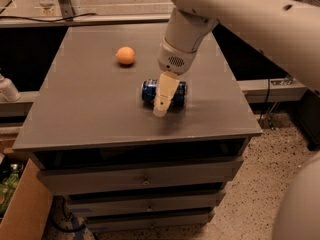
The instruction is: Knock pepsi can over
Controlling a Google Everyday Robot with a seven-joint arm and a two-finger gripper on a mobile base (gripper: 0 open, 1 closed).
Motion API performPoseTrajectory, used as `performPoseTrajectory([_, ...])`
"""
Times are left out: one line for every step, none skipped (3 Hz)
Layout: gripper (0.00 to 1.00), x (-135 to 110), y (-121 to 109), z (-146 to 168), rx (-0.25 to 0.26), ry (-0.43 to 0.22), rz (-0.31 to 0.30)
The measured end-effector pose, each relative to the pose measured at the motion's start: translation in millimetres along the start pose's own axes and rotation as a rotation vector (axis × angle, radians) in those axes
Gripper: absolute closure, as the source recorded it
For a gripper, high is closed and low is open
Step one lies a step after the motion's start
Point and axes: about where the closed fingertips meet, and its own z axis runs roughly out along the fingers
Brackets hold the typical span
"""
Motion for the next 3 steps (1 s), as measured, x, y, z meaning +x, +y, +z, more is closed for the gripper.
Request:
performPoseTrajectory([0.00,-1.8,0.6,-32.1,0.087,-0.168,0.027])
performPoseTrajectory([0.00,6.2,3.8,-63.8,0.170,-0.353,0.057])
performPoseTrajectory([0.00,31.0,13.7,-91.3,0.240,-0.511,0.106])
